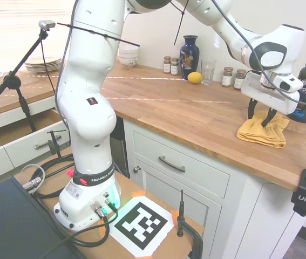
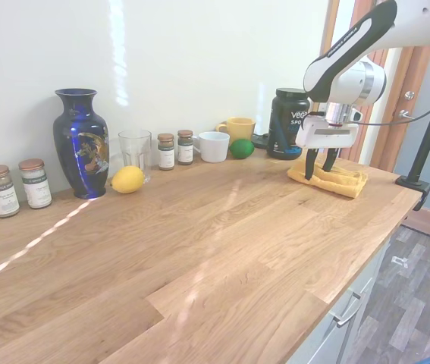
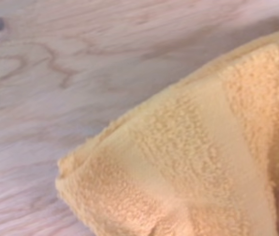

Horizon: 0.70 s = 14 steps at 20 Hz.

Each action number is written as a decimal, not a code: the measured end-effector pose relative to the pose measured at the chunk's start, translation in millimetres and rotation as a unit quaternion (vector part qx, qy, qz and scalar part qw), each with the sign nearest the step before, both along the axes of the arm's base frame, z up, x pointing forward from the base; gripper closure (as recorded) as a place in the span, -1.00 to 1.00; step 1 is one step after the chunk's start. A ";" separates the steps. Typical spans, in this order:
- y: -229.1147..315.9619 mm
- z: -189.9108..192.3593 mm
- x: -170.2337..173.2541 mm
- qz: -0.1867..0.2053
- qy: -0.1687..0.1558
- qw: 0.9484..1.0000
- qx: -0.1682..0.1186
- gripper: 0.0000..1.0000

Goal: Wipe the counter

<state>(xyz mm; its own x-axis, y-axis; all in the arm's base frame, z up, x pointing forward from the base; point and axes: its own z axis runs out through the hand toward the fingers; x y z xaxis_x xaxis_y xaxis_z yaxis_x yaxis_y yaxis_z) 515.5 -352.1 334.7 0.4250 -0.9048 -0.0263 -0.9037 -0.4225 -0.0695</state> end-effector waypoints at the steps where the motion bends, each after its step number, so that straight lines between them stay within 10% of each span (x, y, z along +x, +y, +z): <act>1: 0.4 0.0 0.3 0.000 0.000 1.000 0.001 1.00; 14: -0.2 0.4 0.0 0.004 -0.008 1.000 0.011 1.00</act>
<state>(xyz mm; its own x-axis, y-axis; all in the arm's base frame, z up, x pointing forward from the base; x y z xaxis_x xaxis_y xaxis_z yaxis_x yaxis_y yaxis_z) 515.6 -352.3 335.1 0.4332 -0.9005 -0.0388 -0.8988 -0.4284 -0.0934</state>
